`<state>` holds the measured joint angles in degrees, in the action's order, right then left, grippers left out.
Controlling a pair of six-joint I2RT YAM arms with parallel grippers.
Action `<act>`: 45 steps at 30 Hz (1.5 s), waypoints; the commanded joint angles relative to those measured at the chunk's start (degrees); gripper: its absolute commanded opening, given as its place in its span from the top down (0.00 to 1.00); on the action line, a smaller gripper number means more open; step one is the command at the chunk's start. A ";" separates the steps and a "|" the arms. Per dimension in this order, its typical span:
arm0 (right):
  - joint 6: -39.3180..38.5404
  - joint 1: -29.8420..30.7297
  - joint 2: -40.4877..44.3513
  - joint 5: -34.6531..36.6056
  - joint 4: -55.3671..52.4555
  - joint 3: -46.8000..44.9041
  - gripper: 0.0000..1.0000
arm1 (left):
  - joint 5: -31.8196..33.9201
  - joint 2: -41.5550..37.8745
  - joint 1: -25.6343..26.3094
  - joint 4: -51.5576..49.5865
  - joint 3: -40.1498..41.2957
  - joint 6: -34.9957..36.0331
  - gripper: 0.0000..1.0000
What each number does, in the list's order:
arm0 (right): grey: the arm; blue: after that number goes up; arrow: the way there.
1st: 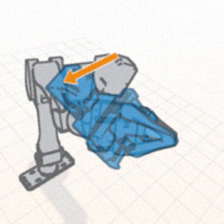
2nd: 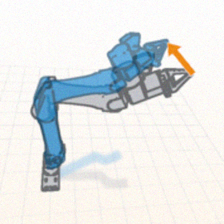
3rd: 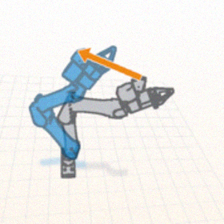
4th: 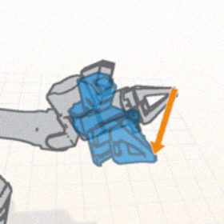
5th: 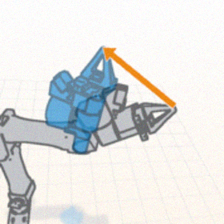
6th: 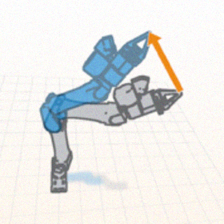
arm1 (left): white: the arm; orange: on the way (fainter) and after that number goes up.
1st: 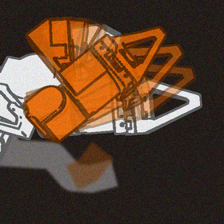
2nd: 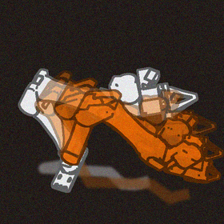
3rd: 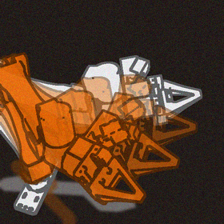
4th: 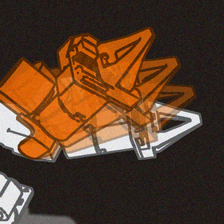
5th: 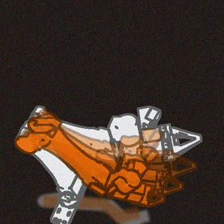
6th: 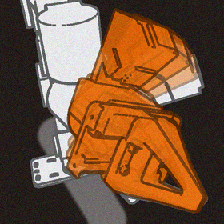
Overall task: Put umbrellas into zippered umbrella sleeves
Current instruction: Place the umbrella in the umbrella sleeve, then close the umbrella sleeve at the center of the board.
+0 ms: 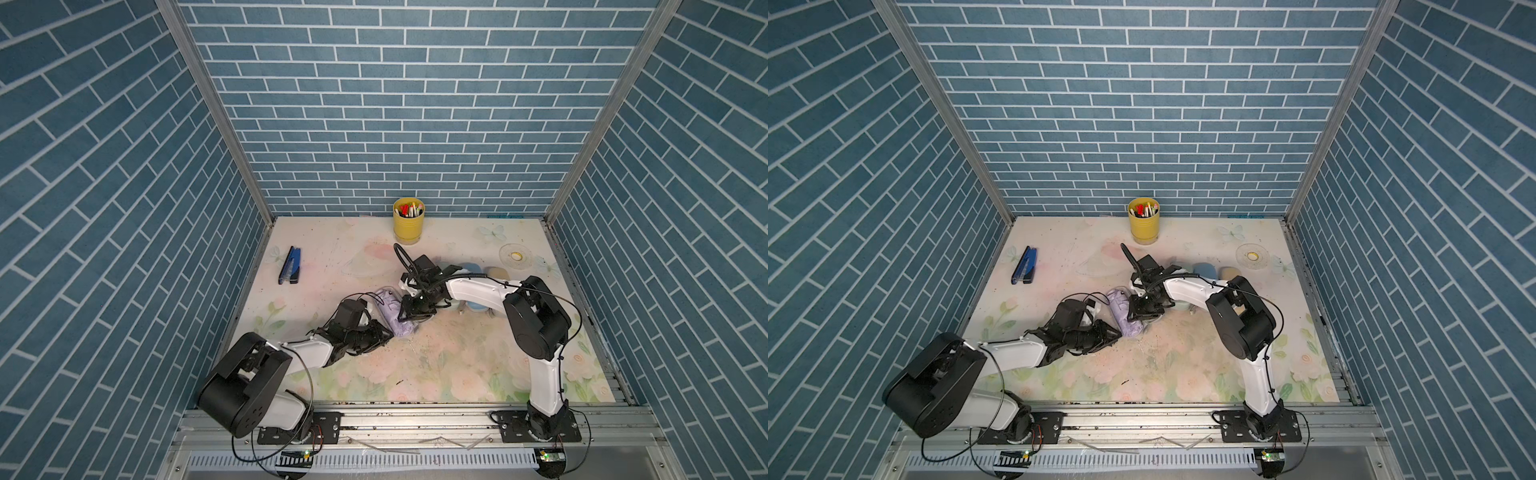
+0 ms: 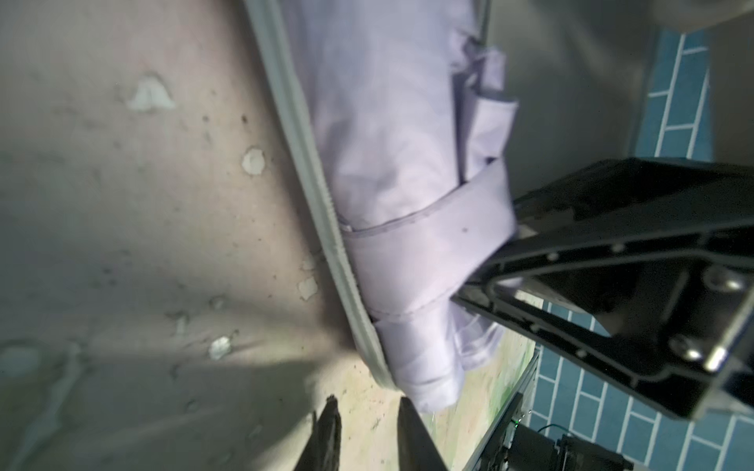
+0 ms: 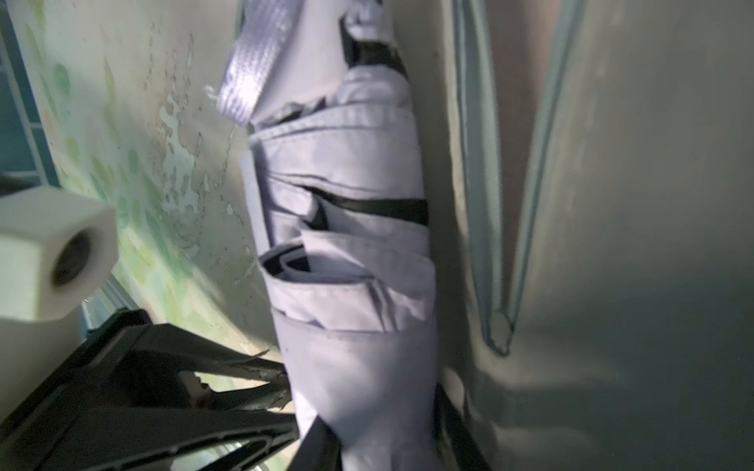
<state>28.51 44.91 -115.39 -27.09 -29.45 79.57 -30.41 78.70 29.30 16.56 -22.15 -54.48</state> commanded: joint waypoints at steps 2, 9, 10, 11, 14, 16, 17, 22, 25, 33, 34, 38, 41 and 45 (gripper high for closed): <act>-1.41 -0.69 3.03 1.22 -6.57 2.00 0.42 | 0.83 -5.96 -3.18 -9.51 -0.60 2.48 0.58; -4.02 -8.45 10.59 1.58 -10.95 3.47 0.25 | 3.25 -9.14 -4.23 -12.61 -1.49 3.15 0.33; -4.86 -10.22 10.59 2.36 -11.04 3.27 0.24 | 3.65 -8.84 -4.09 -11.63 -1.58 3.08 0.31; -5.61 -11.82 10.00 2.01 -10.92 3.22 0.24 | 3.89 -8.09 -3.97 -10.42 -1.49 2.90 0.30; -6.45 -14.84 5.96 -1.88 -8.52 3.68 0.24 | 4.28 -4.17 -3.96 -6.18 -2.09 2.56 0.29; -6.71 -15.03 2.71 -5.63 -6.83 5.03 0.25 | 4.18 -1.07 -3.99 -3.69 -2.97 2.54 0.30; -6.72 -14.90 1.17 -7.57 -6.44 6.00 0.26 | 3.77 0.63 -3.93 -2.02 -3.54 2.36 0.32; -5.88 -12.75 0.96 -14.51 -2.46 5.36 0.29 | 3.01 7.30 -3.97 4.80 -5.72 0.98 0.42; -5.98 -8.84 2.00 -15.95 -1.98 5.12 0.29 | 1.88 11.30 -4.15 8.25 -7.03 0.49 0.54; -6.72 -2.03 -1.62 -8.93 -4.82 6.40 0.28 | -1.04 13.34 -7.81 13.07 -5.39 -0.23 0.74; -6.80 -2.01 -2.02 -7.79 -4.79 6.16 0.27 | -1.14 12.34 -8.10 11.92 -4.99 0.05 0.73; -6.44 -2.01 -1.44 -5.25 -5.05 5.56 0.24 | -0.74 7.51 -9.02 8.56 -2.04 0.89 0.64; -5.13 -2.01 1.93 -3.28 -5.51 5.67 0.23 | -0.30 4.84 -9.38 6.54 -0.96 1.94 0.60; -3.62 -1.94 4.83 -2.34 -7.68 6.72 0.22 | -0.93 5.35 -9.35 6.94 -1.40 2.30 0.58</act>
<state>23.97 42.76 -114.76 -31.79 -34.39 84.99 -30.98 83.90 20.32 24.47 -23.81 -53.45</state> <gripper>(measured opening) 0.777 0.416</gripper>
